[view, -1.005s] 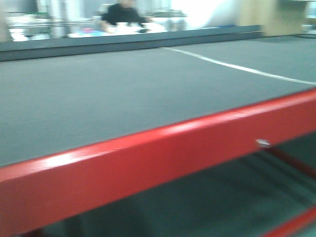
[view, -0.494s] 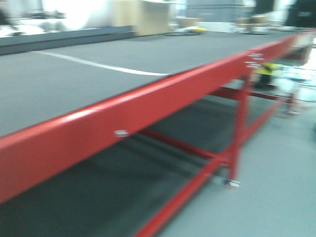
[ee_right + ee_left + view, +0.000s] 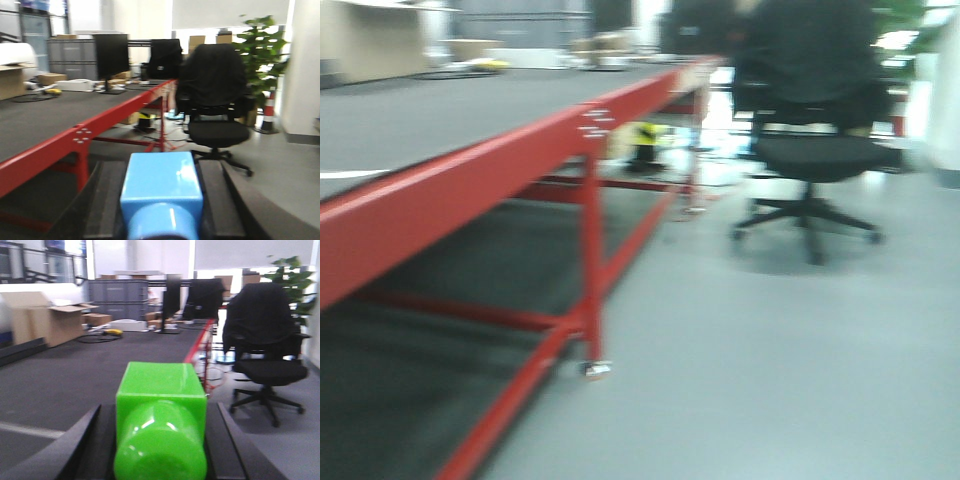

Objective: Grab block from conveyor and place in blue bin
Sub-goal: 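Drive the base to the shelf of blue bins holding both blocks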

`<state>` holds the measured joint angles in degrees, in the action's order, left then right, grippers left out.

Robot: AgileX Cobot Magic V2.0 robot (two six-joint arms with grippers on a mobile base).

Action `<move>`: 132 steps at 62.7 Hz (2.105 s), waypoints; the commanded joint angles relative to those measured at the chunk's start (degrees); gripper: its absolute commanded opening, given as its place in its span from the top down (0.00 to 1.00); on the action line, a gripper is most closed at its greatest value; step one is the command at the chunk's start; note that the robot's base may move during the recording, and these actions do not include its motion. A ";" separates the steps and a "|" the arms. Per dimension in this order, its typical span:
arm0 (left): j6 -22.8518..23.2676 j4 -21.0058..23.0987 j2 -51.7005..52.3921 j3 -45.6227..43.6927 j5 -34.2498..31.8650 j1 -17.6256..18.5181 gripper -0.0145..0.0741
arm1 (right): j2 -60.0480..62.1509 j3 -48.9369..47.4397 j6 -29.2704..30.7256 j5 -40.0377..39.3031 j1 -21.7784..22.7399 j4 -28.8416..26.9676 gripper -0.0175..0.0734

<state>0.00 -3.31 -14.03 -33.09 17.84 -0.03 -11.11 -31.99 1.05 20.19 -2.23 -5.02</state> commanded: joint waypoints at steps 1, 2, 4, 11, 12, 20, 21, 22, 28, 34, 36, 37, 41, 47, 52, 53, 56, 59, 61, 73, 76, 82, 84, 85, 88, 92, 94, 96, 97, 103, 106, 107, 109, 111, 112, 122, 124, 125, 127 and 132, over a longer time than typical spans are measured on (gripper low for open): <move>0.00 -0.17 0.20 -0.04 -0.82 0.22 0.96 | 0.01 -0.07 0.40 -1.76 0.21 0.20 0.98; 0.00 -0.17 0.20 -0.04 -0.82 0.22 0.96 | 0.01 -0.07 0.40 -1.76 0.21 0.20 0.98; 0.00 -0.17 0.20 -0.04 -0.82 0.22 0.96 | 0.01 -0.07 0.40 -1.76 0.21 0.20 0.98; 0.00 -0.17 0.20 -0.04 -0.82 0.22 0.96 | 0.01 -0.07 0.40 -1.76 0.21 0.20 0.98; 0.00 -0.17 0.20 -0.04 -0.82 0.22 0.96 | 0.01 -0.07 0.40 -1.76 0.21 0.20 0.98; 0.00 -0.17 0.20 -0.04 -0.82 0.22 0.96 | 0.01 -0.07 0.40 -1.76 0.21 0.20 0.98; 0.00 -0.17 0.20 -0.04 -0.82 0.22 0.96 | 0.01 -0.07 0.40 -1.76 0.21 0.20 0.98; 0.00 -0.17 0.20 -0.04 -0.82 0.22 0.96 | 0.01 -0.07 0.40 -1.76 0.21 0.20 0.98; 0.00 -0.17 0.20 -0.04 -0.82 0.22 0.96 | 0.01 -0.07 0.40 -1.76 0.21 0.20 0.98; 0.00 -0.17 0.20 -0.04 -0.82 0.22 0.96 | 0.01 -0.07 0.40 -1.76 0.21 0.20 0.98; 0.00 -0.17 0.20 -0.04 -0.82 0.22 0.96 | 0.01 -0.07 0.40 -1.76 0.21 0.20 0.98; 0.00 -0.17 0.20 -0.04 -0.82 0.22 0.96 | 0.01 -0.07 0.40 -1.76 0.21 0.20 0.98; 0.00 -0.17 0.20 -0.04 -0.82 0.22 0.96 | 0.01 -0.07 0.40 -1.76 0.21 0.20 0.98; 0.00 -0.17 0.20 -0.04 -0.82 0.22 0.96 | 0.01 -0.07 0.40 -1.76 0.21 0.20 0.98; 0.00 -0.17 0.20 -0.04 -0.82 0.22 0.96 | 0.01 -0.07 0.40 -1.76 0.21 0.20 0.98; 0.00 -0.17 0.20 -0.04 -0.82 0.22 0.96 | 0.01 -0.07 0.40 -1.76 0.21 0.20 0.98; 0.00 -0.17 0.20 -0.04 -0.82 0.22 0.96 | 0.01 -0.07 0.40 -1.76 0.21 0.20 0.98; 0.00 -0.17 0.20 -0.04 -0.82 0.22 0.96 | 0.01 -0.07 0.40 -1.76 0.21 0.20 0.98; 0.00 -0.17 0.20 -0.04 -0.82 0.22 0.96 | 0.01 -0.07 0.40 -1.76 0.21 0.20 0.98; 0.00 -0.17 0.20 -0.04 -0.82 0.22 0.96 | 0.01 -0.07 0.40 -1.76 0.21 0.20 0.98; 0.00 -0.17 0.20 -0.04 -0.82 0.22 0.96 | 0.01 -0.07 0.40 -1.76 0.21 0.20 0.98; 0.00 -0.17 0.20 -0.04 -0.82 0.22 0.96 | 0.01 -0.07 0.40 -1.76 0.21 0.20 0.98; 0.00 -0.17 0.20 -0.04 -0.82 0.22 0.96 | 0.01 -0.07 0.40 -1.76 0.21 0.20 0.98; 0.00 -0.17 0.20 -0.04 -0.82 0.22 0.96 | 0.01 -0.07 0.40 -1.76 0.21 0.20 0.98; 0.00 -0.17 0.20 -0.04 -0.82 0.22 0.96 | 0.01 -0.07 0.40 -1.76 0.21 0.20 0.98; 0.00 -0.17 0.20 -0.04 -0.82 0.22 0.96 | 0.01 -0.07 0.40 -1.76 0.21 0.20 0.98; 0.00 -0.17 0.20 -0.04 -0.82 0.22 0.96 | 0.01 -0.07 0.40 -1.76 0.21 0.20 0.98; 0.00 -0.17 0.20 -0.04 -0.82 0.22 0.96 | 0.01 -0.07 0.40 -1.76 0.21 0.20 0.98; 0.00 -0.17 0.20 -0.04 -0.82 0.22 0.96 | 0.01 -0.07 0.40 -1.76 0.21 0.20 0.98; 0.00 -0.17 0.20 -0.04 -0.82 0.22 0.96 | 0.01 -0.07 0.40 -1.76 0.21 0.20 0.98; 0.00 -0.17 0.20 -0.04 -0.82 0.22 0.96 | 0.01 -0.07 0.40 -1.76 0.21 0.20 0.98; 0.00 -0.17 0.20 -0.04 -0.82 0.22 0.96 | 0.01 -0.07 0.40 -1.76 0.21 0.20 0.98; 0.00 -0.17 0.20 -0.04 -0.82 0.22 0.96 | 0.01 -0.07 0.40 -1.76 0.21 0.20 0.98; 0.00 -0.17 0.20 -0.04 -0.82 0.22 0.96 | 0.01 -0.07 0.40 -1.76 0.21 0.20 0.98; 0.00 -0.17 0.20 -0.04 -0.82 0.22 0.96 | 0.01 -0.07 0.40 -1.76 0.21 0.20 0.98; 0.00 -0.17 0.20 -0.04 -0.82 0.22 0.96 | 0.01 -0.07 0.40 -1.76 0.21 0.20 0.98; 0.00 -0.17 0.20 -0.04 -0.82 0.22 0.96 | 0.01 -0.07 0.40 -1.76 0.21 0.20 0.98; 0.00 -0.17 0.20 -0.04 -0.82 0.22 0.96 | 0.01 -0.07 0.40 -1.76 0.21 0.20 0.98; 0.00 -0.17 0.20 -0.04 -0.82 0.22 0.96 | 0.01 -0.07 0.40 -1.76 0.21 0.20 0.98; 0.00 -0.17 0.20 -0.04 -0.82 0.22 0.96 | 0.01 -0.07 0.40 -1.76 0.21 0.20 0.98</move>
<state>0.00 -3.31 -14.03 -33.09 17.84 -0.03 -11.11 -31.99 1.05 20.19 -2.23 -5.02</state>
